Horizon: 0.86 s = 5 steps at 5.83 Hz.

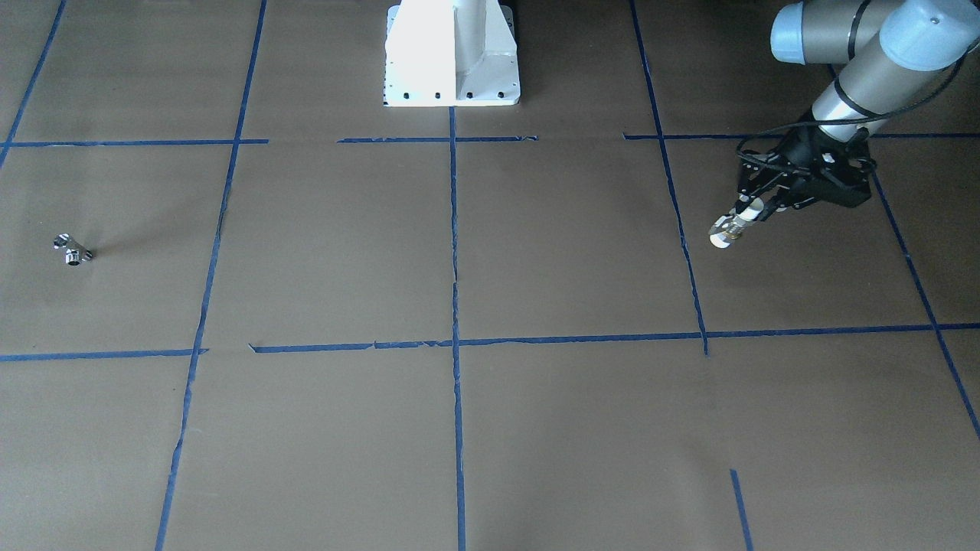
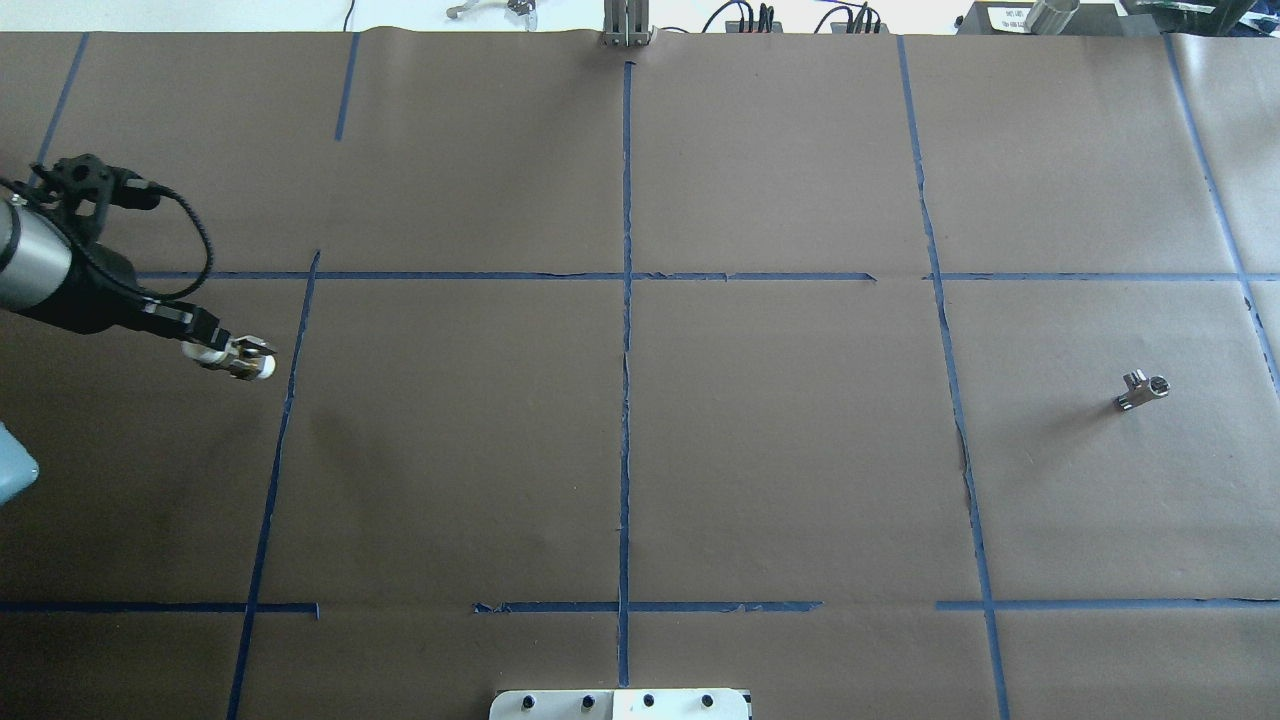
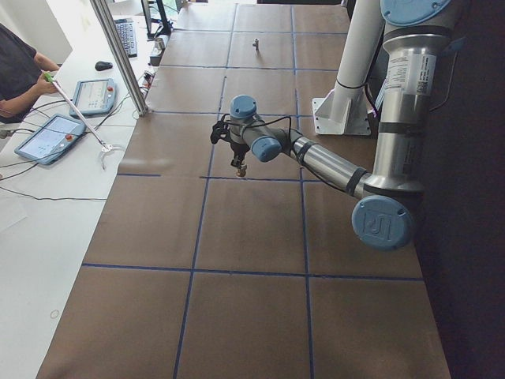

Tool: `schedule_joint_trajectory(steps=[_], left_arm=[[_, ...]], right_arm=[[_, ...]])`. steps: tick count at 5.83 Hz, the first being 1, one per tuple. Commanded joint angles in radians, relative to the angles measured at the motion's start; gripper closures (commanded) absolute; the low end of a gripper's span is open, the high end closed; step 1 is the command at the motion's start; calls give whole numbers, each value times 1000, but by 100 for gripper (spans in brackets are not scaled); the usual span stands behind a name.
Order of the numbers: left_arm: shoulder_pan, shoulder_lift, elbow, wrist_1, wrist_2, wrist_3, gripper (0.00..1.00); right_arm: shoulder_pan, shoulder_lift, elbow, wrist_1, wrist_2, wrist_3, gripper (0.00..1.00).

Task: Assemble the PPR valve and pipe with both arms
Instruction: 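Lift the white pipe with the left gripper and carry it to table center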

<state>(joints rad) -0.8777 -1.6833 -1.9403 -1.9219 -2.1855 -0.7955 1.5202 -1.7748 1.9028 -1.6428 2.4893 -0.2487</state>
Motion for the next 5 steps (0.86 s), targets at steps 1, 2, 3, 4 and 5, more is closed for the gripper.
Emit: schedule_joint_trajectory(steps=[1, 2, 3, 4, 5], left_arm=[[139, -216, -9, 178, 12, -282, 100], [216, -365, -11, 358, 118, -363, 100], [333, -472, 0, 424, 177, -524, 100], [376, -516, 7, 429, 214, -606, 100], [382, -565, 44, 460, 217, -613, 100]], right_arm=[[0, 0, -2, -2, 0, 0, 0], [0, 0, -4, -2, 0, 2, 0], [0, -2, -5, -2, 0, 2, 0], [0, -2, -7, -2, -1, 0, 0], [0, -2, -7, -2, -1, 0, 0]])
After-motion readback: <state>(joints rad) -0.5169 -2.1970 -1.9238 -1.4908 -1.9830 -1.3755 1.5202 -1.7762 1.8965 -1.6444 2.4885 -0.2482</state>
